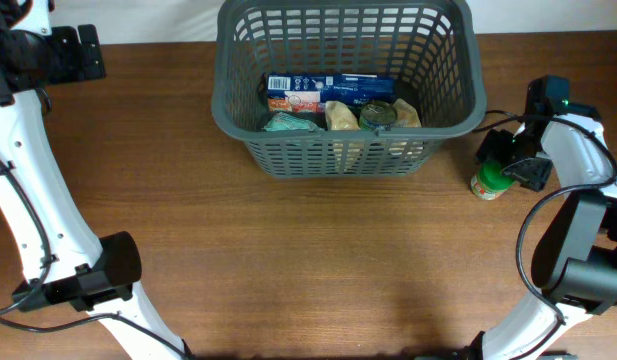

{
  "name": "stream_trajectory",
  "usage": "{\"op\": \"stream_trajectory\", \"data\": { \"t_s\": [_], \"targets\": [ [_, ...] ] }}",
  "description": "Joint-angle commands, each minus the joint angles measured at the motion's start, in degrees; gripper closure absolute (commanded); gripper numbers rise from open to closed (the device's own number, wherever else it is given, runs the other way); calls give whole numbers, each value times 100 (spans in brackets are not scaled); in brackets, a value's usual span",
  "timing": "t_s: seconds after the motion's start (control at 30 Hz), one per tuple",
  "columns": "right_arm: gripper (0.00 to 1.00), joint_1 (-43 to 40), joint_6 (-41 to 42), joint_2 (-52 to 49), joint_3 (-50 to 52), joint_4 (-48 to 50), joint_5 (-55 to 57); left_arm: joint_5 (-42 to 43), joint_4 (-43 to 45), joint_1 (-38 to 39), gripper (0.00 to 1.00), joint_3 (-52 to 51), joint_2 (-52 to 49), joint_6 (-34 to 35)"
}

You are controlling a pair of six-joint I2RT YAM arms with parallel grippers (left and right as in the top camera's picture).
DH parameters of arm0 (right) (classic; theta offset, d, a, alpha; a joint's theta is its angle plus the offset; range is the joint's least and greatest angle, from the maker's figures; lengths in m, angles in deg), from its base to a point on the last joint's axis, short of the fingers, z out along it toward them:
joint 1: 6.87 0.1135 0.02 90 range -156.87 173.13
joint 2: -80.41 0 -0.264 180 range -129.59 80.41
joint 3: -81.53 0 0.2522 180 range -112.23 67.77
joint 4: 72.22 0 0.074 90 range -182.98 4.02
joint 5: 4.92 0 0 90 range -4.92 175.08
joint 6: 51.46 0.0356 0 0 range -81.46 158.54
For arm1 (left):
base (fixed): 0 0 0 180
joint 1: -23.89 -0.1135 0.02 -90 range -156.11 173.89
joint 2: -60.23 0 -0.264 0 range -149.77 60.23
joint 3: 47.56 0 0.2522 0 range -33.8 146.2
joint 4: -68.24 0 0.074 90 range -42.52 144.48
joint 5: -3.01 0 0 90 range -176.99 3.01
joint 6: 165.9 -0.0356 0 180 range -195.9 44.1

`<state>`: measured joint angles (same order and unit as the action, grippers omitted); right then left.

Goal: Pack container
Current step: 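Move the right gripper to the green-lidded jar and grasp it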

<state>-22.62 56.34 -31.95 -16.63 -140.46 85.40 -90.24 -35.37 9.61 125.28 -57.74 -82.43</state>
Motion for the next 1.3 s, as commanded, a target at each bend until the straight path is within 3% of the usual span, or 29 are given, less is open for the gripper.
{"op": "stream_trajectory", "data": {
  "t_s": [0.0,1.27],
  "targets": [
    [11,37,101,85,61,35,-35,-2,-11,-13,1,-33,39,50],
    [16,35,289,-328,378,444,-11,0,-11,-13,1,-33,39,50]
  ]
}}
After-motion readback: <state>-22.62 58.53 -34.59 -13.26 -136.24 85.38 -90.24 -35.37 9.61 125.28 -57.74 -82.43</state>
